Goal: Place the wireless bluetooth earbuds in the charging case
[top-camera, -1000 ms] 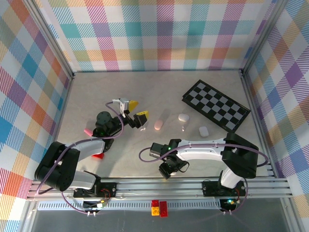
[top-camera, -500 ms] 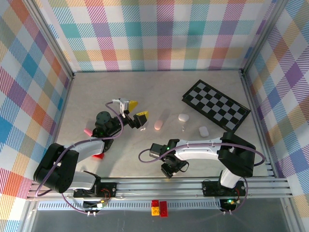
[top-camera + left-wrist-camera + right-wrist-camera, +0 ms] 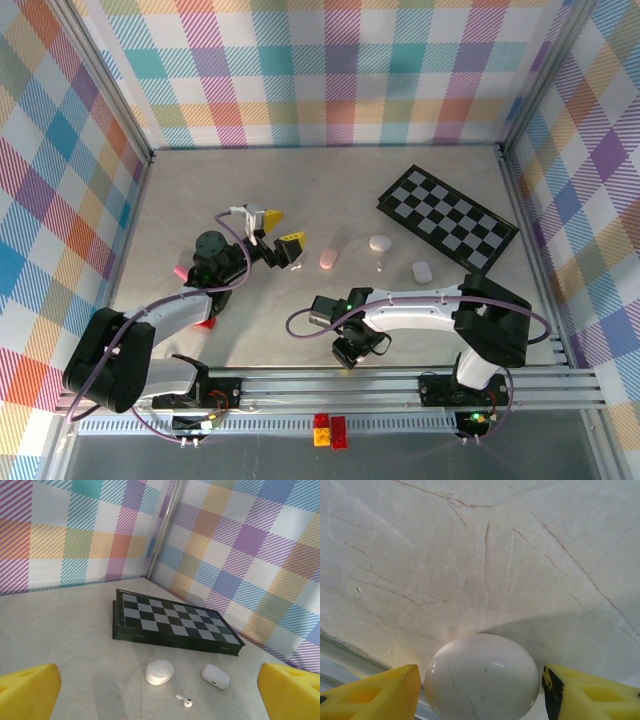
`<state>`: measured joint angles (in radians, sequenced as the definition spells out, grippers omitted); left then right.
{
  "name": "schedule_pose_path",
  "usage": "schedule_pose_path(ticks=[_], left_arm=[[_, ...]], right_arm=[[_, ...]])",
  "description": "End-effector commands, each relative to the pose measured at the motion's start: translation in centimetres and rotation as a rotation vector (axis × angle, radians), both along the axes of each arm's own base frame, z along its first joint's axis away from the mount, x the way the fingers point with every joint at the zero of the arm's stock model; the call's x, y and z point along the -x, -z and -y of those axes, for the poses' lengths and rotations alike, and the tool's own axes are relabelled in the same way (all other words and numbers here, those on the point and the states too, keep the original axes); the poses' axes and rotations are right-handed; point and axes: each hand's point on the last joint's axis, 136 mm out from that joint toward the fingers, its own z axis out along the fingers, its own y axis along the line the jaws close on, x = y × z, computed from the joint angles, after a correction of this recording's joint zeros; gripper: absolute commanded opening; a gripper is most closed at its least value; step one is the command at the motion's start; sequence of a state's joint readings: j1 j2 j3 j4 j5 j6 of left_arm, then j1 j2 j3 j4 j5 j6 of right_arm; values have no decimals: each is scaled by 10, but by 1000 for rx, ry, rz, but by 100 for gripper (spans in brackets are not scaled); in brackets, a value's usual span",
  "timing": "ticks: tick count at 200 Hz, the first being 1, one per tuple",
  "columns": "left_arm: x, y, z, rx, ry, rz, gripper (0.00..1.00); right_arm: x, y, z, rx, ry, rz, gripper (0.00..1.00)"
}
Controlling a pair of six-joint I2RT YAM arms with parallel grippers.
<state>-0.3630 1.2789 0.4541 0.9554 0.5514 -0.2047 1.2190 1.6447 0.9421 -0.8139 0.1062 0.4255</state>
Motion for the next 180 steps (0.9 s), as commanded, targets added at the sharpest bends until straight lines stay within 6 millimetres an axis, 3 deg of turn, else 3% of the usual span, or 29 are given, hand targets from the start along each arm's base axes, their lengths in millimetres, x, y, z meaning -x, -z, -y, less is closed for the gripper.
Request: schedule_pose_path(ticks=[1,26,57,86,108,136,180], left_arm=[[1,-2,-5,-18,-8,23,100],[1,-1,-5,-18,-4,23,100],[2,-2,-5,-21,-4,24,100],[4,-2,-6,-24,-5,25,100],[5,-3,-7,-24,-6,34,100],[10,-2,-5,-63,15,64,100],[14,-13,4,-65,68,85,96]], right_arm=[[9,-1,10,16,-5,-27,62],[8,3,10,28,-5,-31,57],[9,3,9,22,-8,-36,60],[5,3,10,18,-10,-16,50],[-1,-1,8,-5,-6,-1,49],[-14,-22,-1,-168,4,-8,48],[-53,-80,-9,-512,74,-56,47]])
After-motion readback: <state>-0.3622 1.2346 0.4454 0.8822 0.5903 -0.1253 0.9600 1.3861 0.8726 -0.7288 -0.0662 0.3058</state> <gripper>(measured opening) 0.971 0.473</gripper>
